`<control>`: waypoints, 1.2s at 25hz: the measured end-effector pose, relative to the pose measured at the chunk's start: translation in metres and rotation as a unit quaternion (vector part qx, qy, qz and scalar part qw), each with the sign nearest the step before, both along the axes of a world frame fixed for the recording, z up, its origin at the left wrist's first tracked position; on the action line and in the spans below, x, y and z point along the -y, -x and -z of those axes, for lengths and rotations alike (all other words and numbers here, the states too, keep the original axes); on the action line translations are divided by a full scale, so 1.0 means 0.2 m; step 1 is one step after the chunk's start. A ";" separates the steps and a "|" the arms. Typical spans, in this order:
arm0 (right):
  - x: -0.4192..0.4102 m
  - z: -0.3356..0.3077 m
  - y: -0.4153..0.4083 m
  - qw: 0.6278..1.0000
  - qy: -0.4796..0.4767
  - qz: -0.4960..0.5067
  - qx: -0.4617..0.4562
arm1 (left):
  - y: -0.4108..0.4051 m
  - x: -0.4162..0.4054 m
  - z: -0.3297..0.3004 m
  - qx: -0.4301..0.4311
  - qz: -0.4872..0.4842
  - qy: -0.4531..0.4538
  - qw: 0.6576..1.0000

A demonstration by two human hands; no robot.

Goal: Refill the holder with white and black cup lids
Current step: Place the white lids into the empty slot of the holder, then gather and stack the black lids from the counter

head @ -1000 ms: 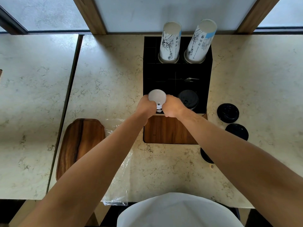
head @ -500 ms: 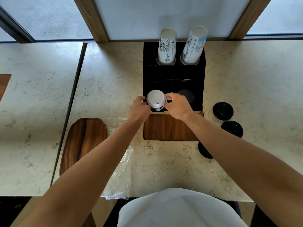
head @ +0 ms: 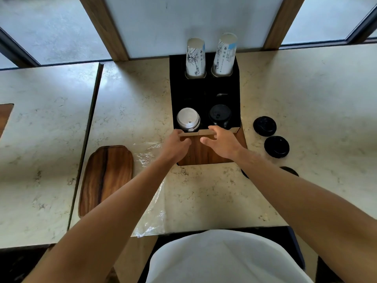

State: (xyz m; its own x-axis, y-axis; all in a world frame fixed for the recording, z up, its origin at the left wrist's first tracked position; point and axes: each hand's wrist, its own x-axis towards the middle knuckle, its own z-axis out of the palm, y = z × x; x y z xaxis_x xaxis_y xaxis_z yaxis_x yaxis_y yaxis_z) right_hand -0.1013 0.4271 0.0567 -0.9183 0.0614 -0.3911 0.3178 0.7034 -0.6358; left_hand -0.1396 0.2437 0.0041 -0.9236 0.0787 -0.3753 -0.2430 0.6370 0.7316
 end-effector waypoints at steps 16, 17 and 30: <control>-0.44 0.19 -0.51 0.984 -0.070 0.162 0.029 | -0.31 -0.46 0.07 0.122 0.120 0.001 0.985; -0.47 0.21 -0.52 0.982 -0.086 0.164 0.028 | -0.33 -0.49 0.07 0.129 0.111 0.002 0.985; -0.66 0.39 -0.51 0.974 -0.218 -0.002 0.056 | -0.49 -0.72 0.08 0.222 -0.048 -0.043 0.973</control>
